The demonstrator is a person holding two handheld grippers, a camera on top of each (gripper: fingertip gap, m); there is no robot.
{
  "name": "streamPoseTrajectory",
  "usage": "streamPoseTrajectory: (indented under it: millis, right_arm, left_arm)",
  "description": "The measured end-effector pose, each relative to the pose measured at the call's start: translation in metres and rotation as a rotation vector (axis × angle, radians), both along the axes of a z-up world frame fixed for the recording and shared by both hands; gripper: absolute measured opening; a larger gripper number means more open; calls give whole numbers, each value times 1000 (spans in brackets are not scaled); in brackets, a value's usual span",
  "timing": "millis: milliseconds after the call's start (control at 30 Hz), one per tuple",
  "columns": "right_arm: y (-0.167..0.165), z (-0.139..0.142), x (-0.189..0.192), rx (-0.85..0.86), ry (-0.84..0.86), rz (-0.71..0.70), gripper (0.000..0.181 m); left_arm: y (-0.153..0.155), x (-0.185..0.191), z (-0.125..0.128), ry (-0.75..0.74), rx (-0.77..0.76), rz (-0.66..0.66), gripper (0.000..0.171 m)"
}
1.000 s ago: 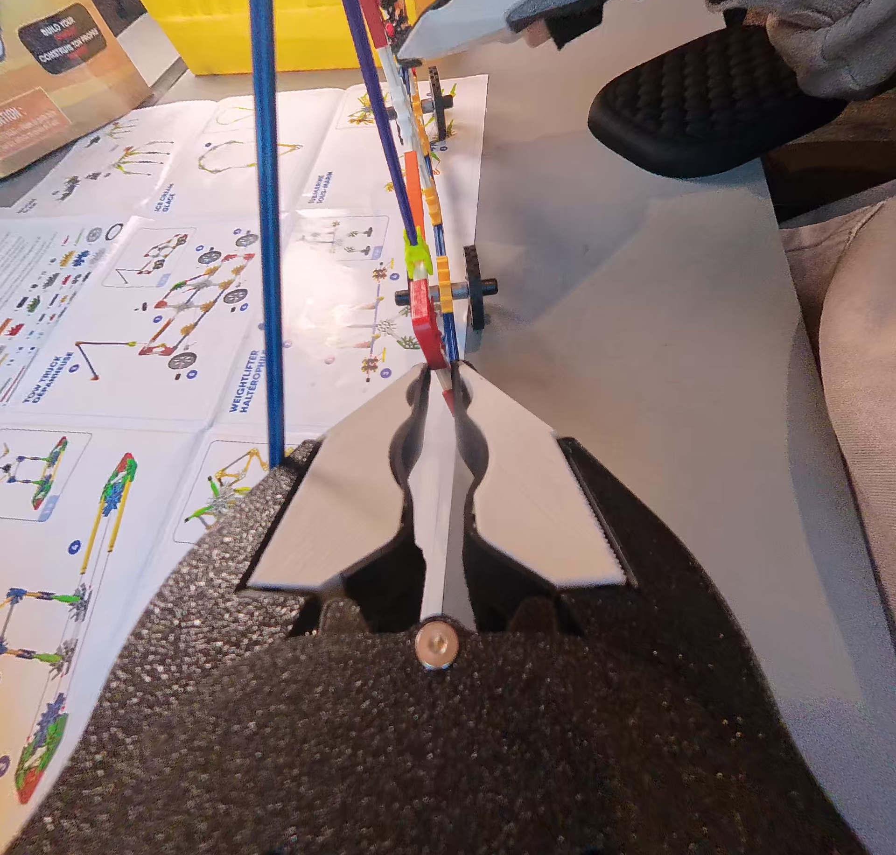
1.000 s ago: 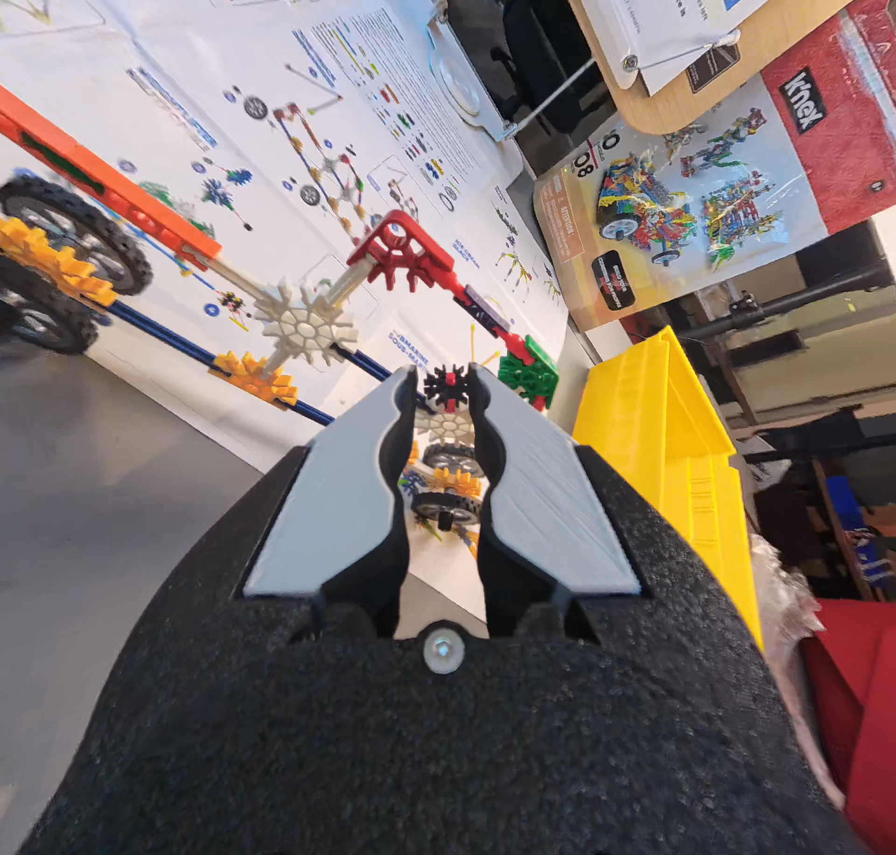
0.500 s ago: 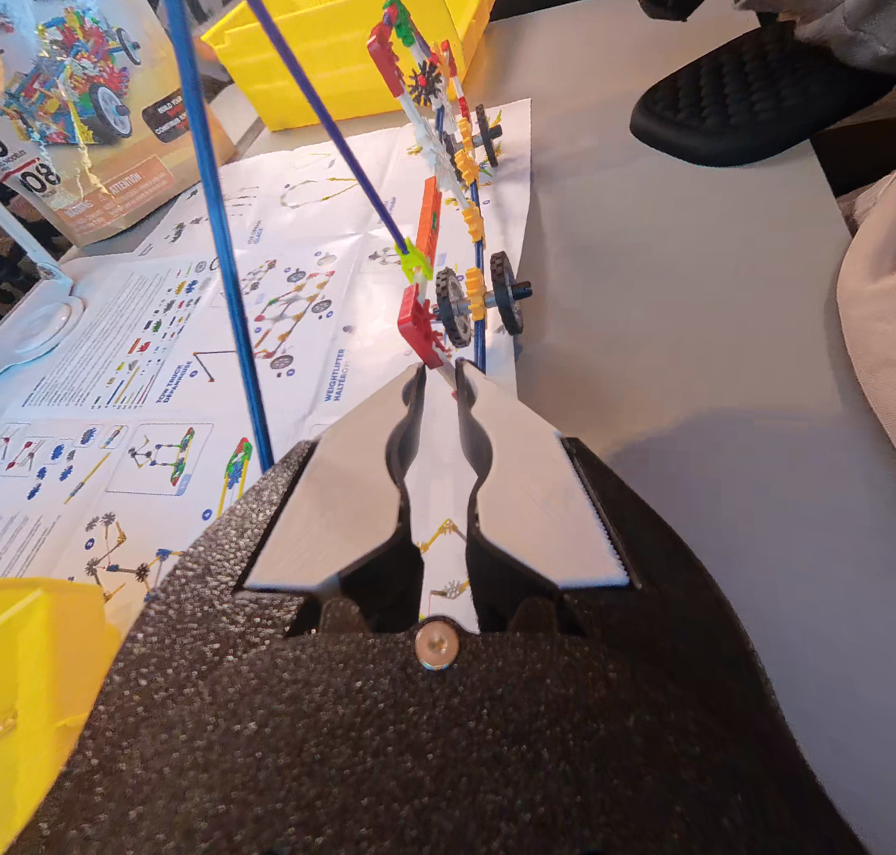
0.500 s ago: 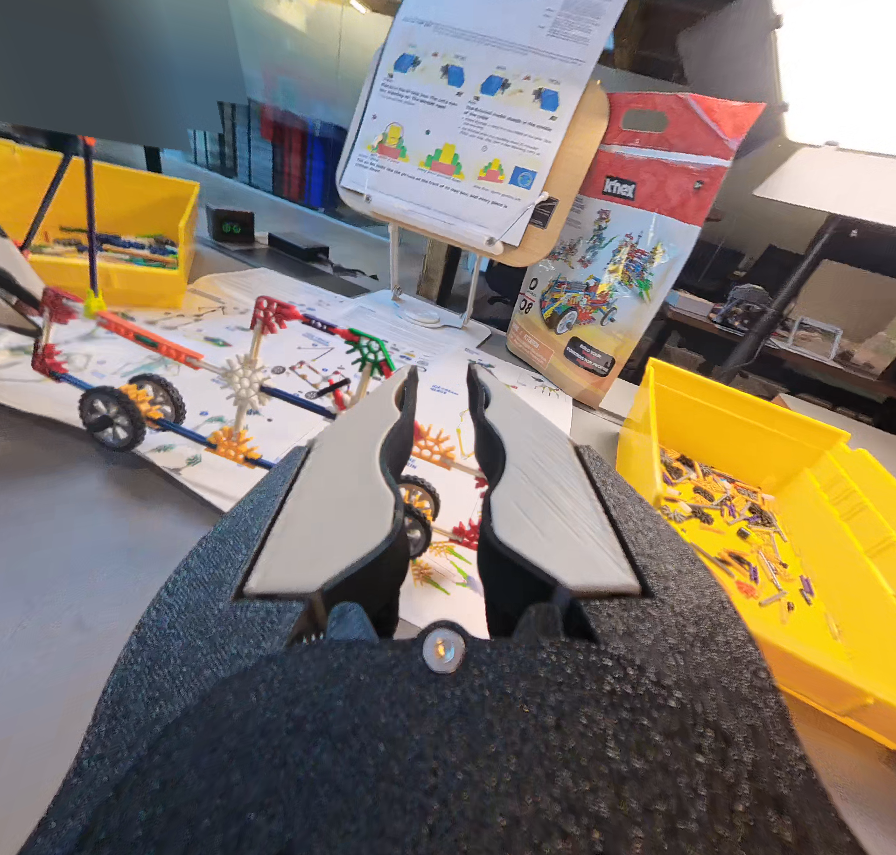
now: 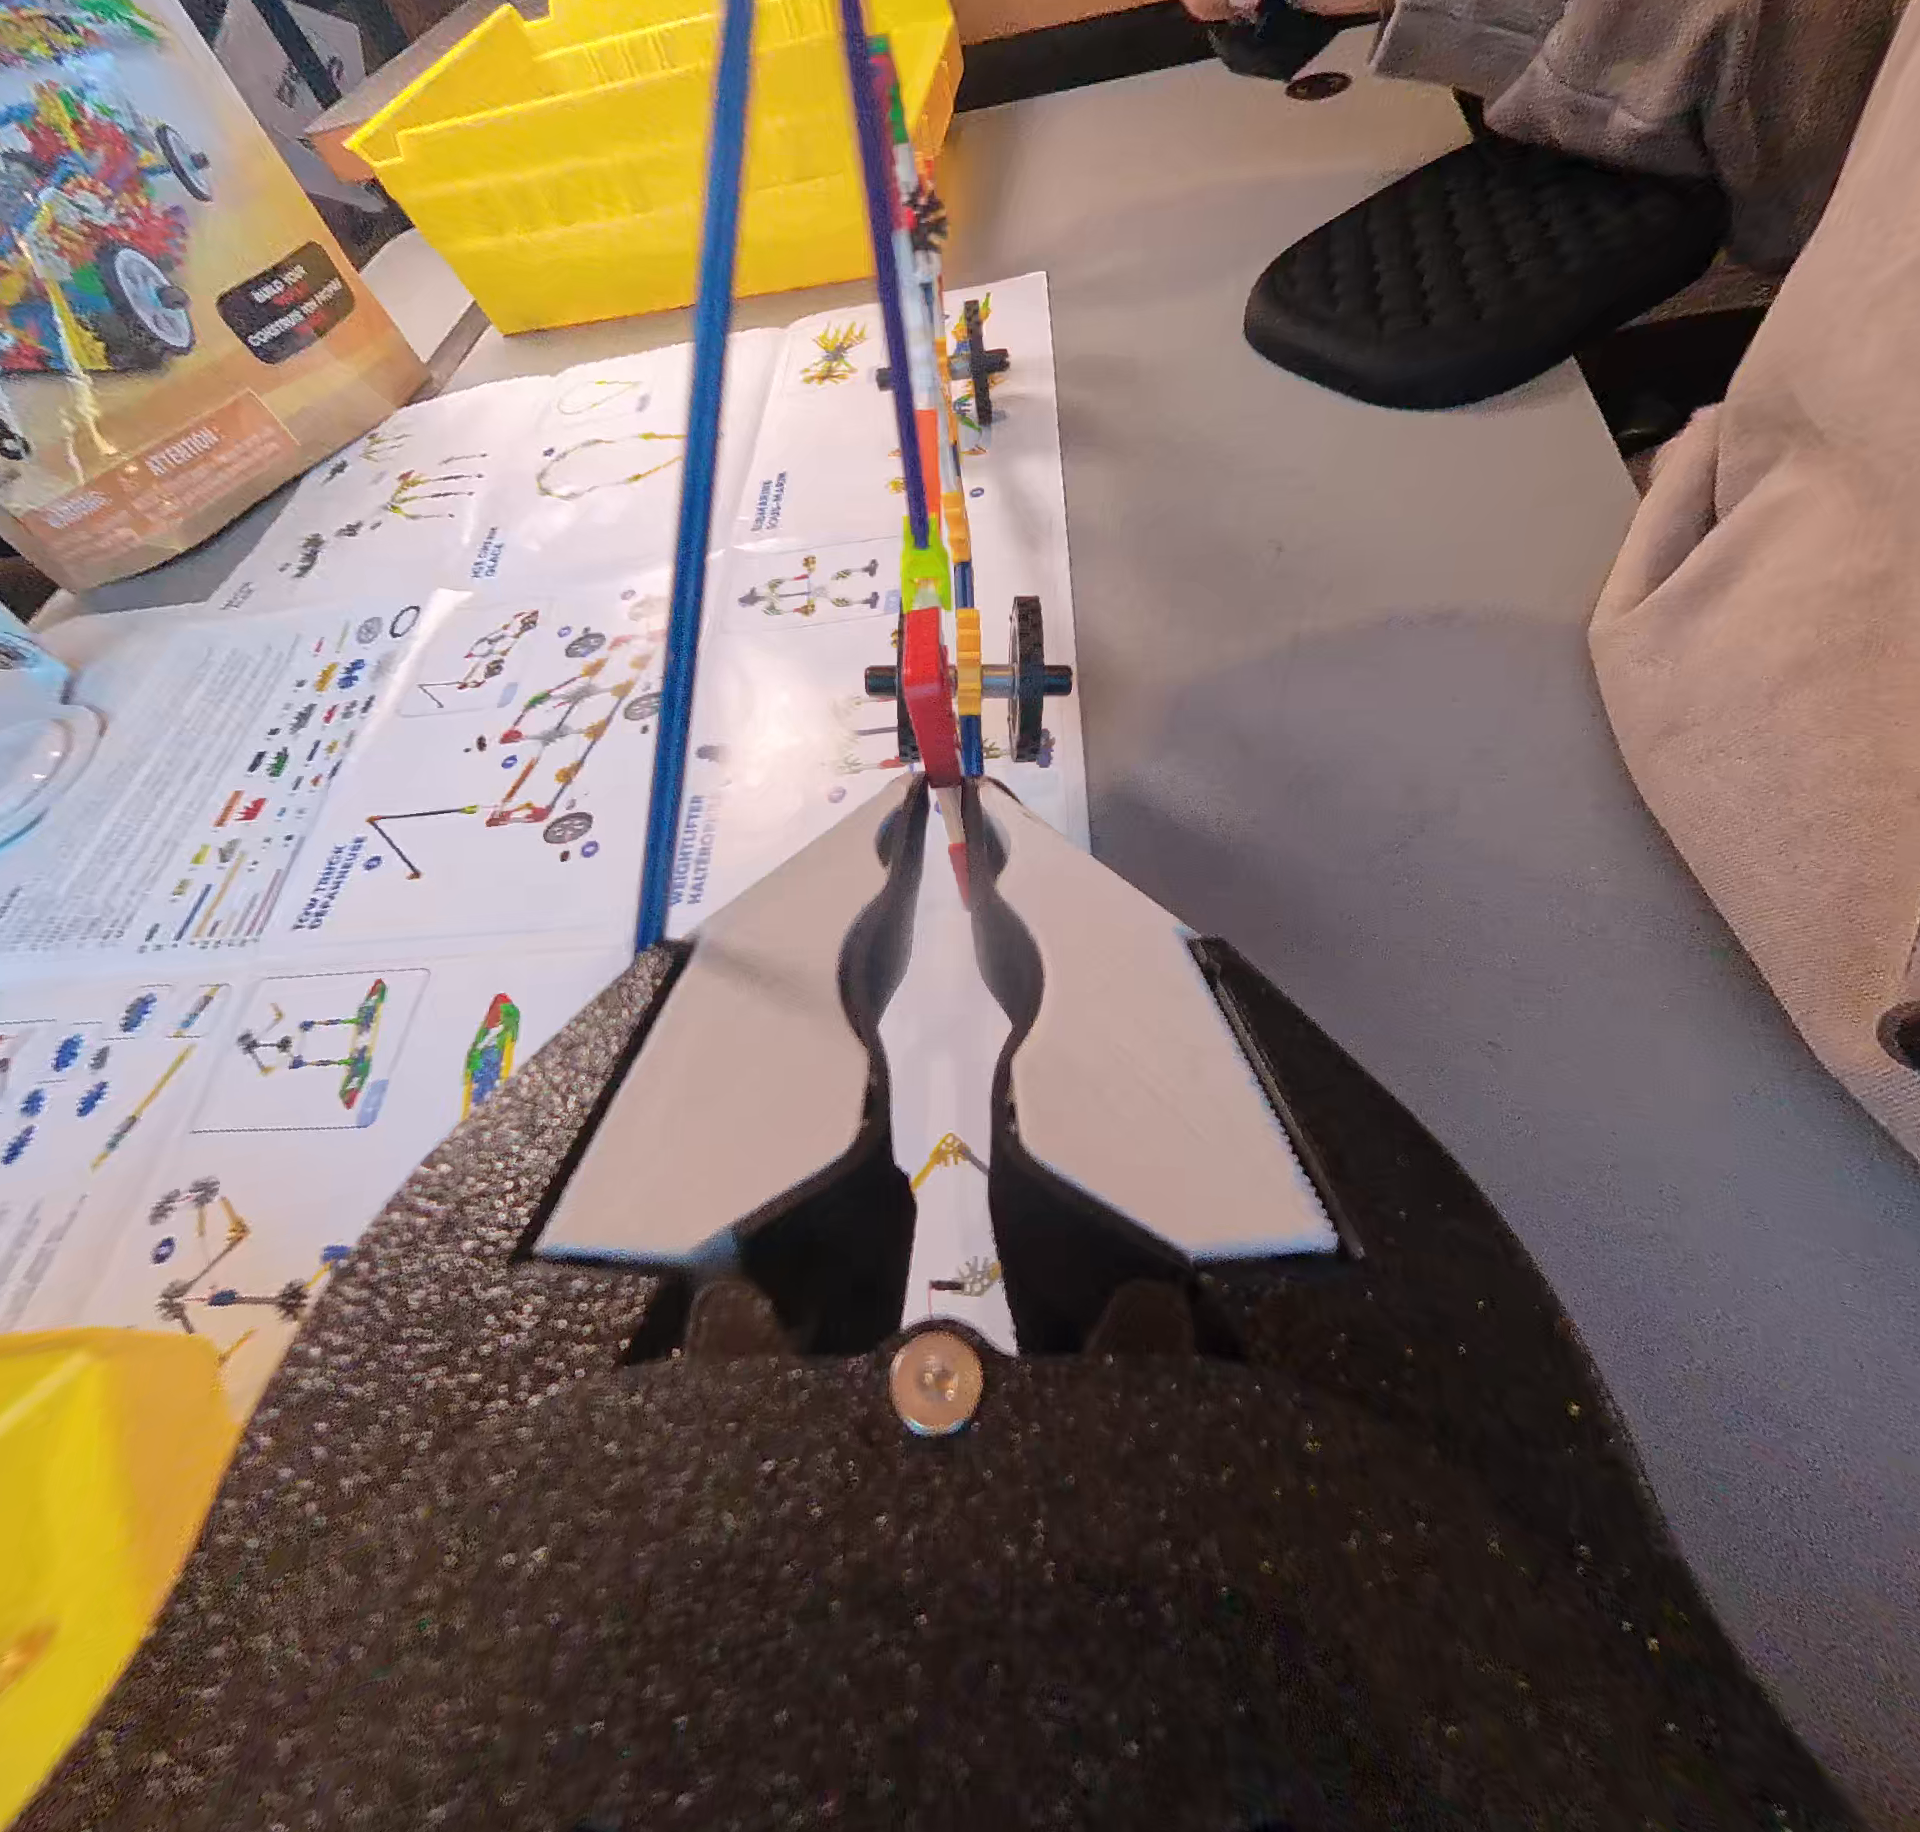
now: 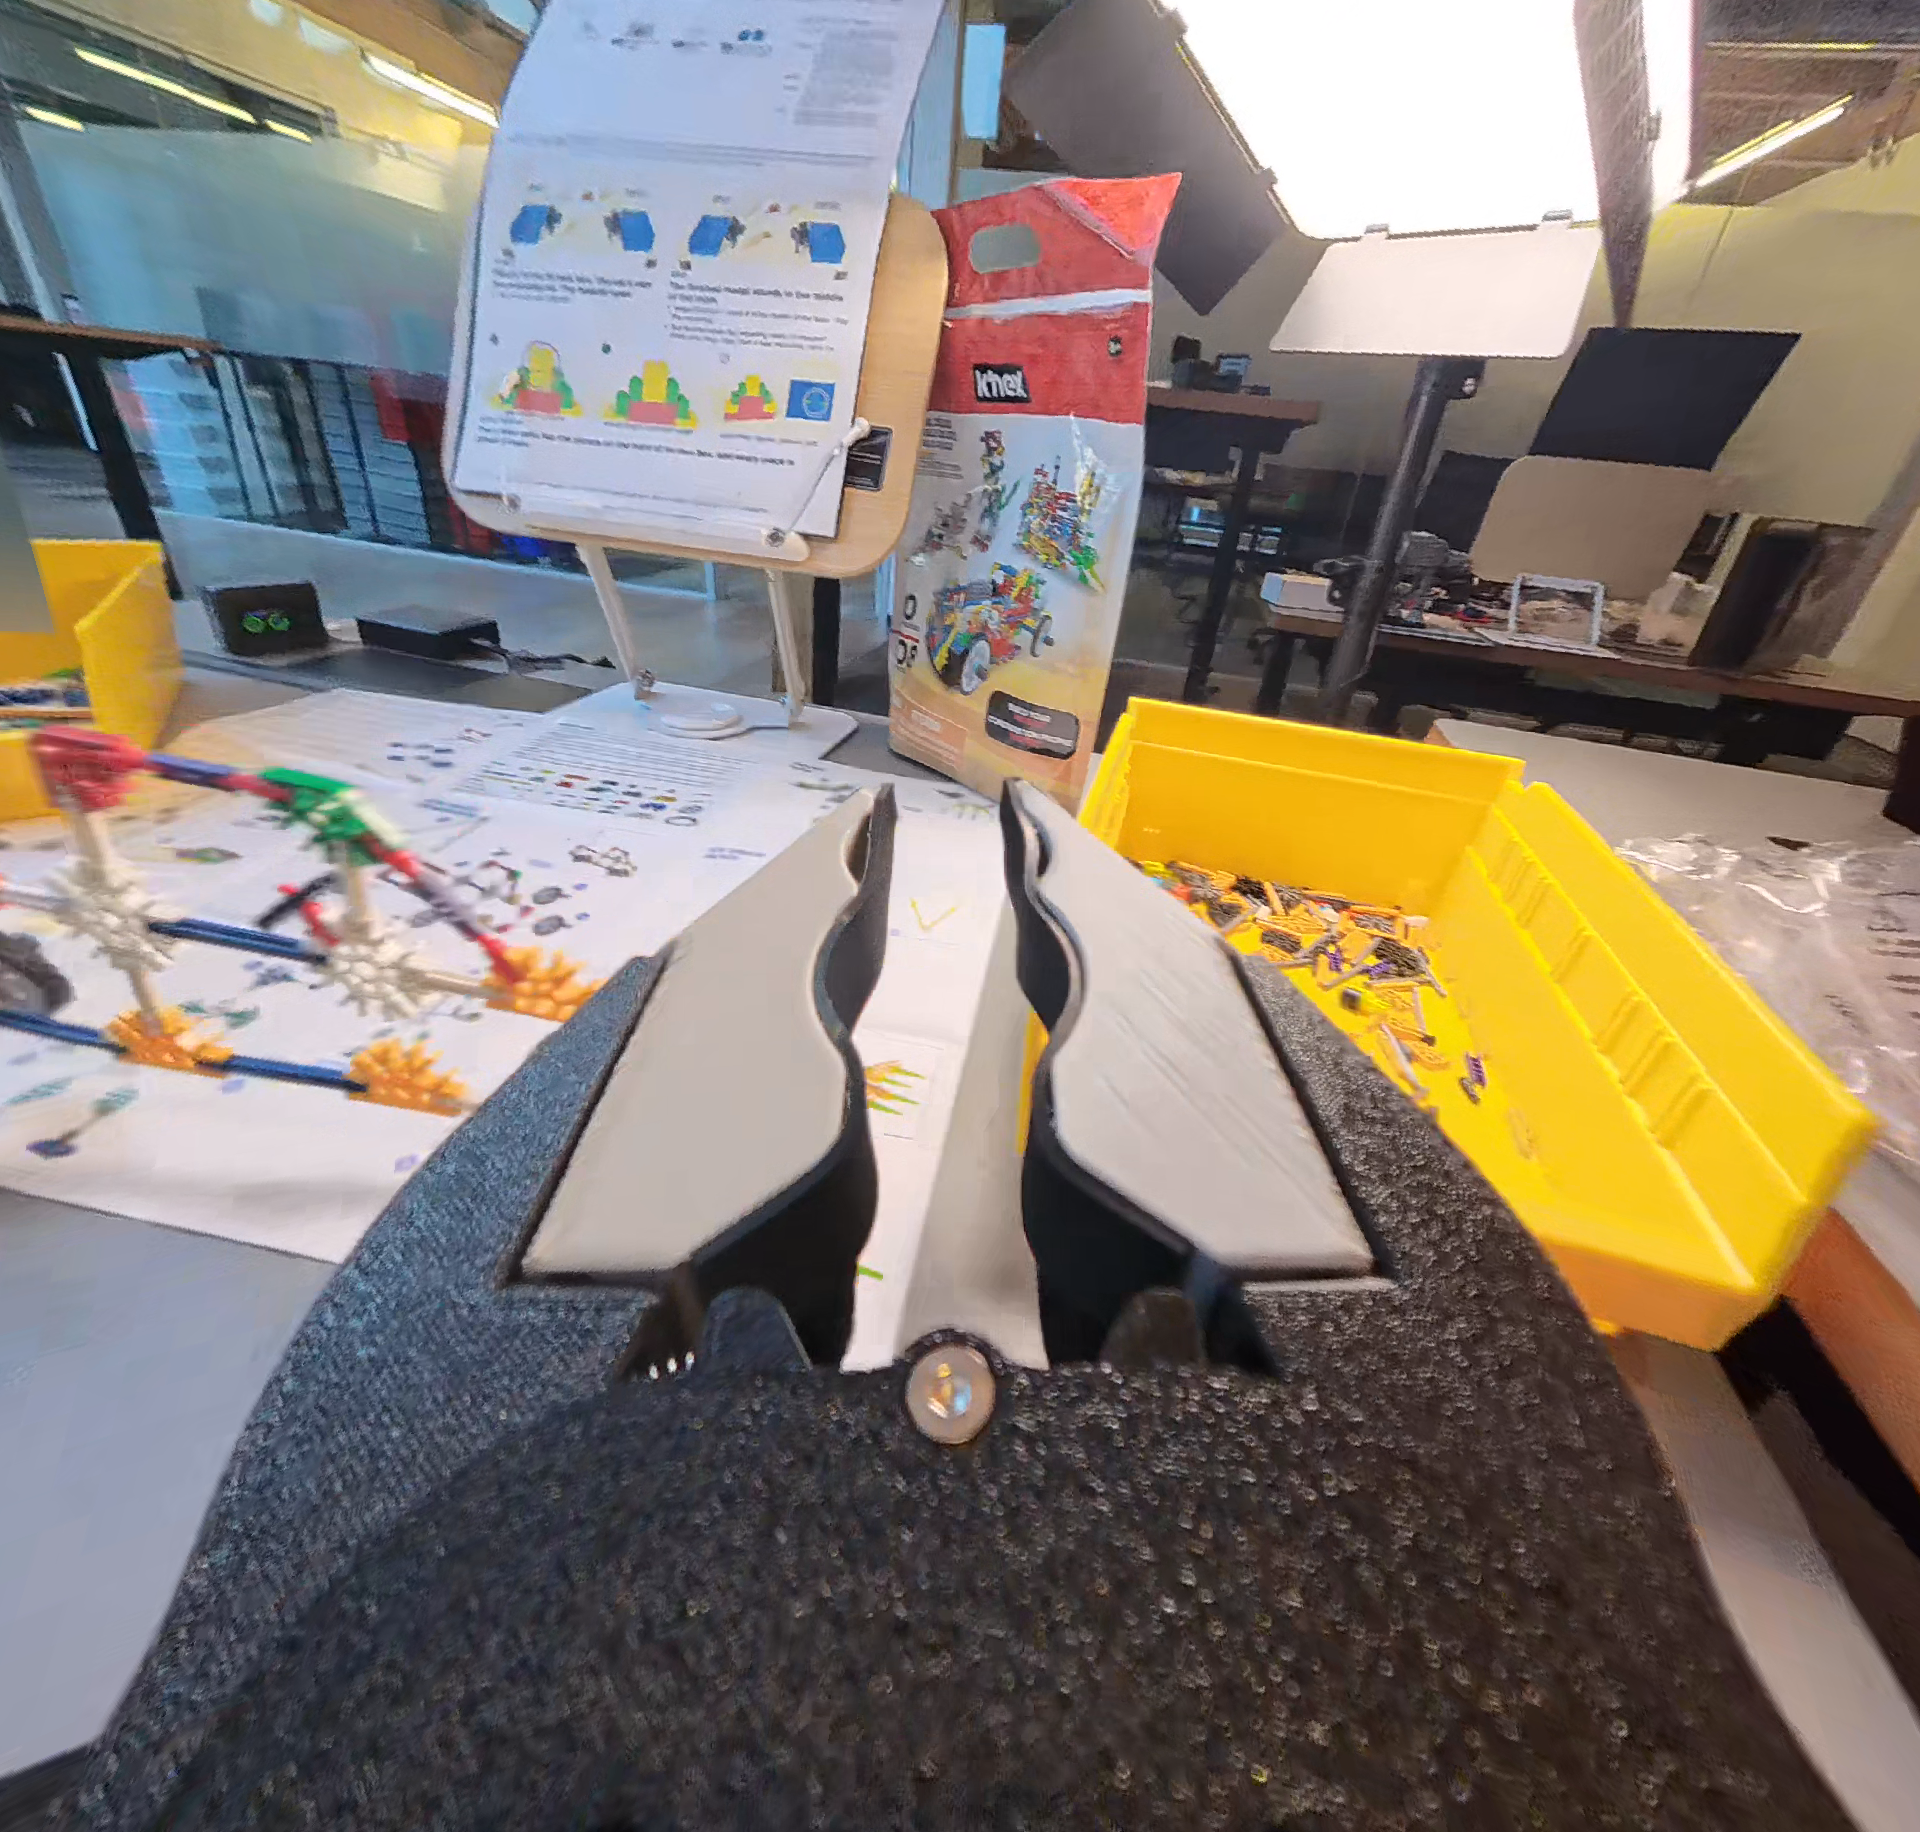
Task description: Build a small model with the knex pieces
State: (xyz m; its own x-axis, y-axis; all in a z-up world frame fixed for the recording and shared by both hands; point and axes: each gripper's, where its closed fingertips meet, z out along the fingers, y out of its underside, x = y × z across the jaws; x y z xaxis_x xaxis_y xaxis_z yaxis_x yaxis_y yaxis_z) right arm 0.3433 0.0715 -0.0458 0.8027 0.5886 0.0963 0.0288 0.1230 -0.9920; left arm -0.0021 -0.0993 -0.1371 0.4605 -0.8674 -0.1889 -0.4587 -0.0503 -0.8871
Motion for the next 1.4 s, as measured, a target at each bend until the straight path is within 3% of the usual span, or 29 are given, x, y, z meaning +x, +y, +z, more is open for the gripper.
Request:
streamPoseTrajectory:
  millis: [100,200,367,533,733,900,1033,1400]
  right_arm:
    - [23,-12,22,-72,-99,-25,19]
    - [49,-27,38,-143,-252,-2,19]
    - [82,-60,43,-284,-583,209,19]
    - [118,-85,39,-380,-862,401,14]
    - [149,-120,34,-502,-1164,467,11]
    - [159,-138,33,-670,-1192,464,9]
    - [164,-148,28,-737,-1136,457,8]
    - [171,-165,25,-816,-1075,431,6]
  left_arm:
    - [10,-5,6,25,1,38,4]
    - [22,-15,-7,39,-59,93,4]
    - [35,-21,-27,37,-142,152,4]
    - [46,-24,-29,15,-179,216,5]
    - [53,-27,-37,14,-252,306,20]
    - [54,-30,-40,4,-288,351,20]
    - [56,-29,-41,10,-266,361,1]
    - [59,-31,-51,-44,-287,371,0]
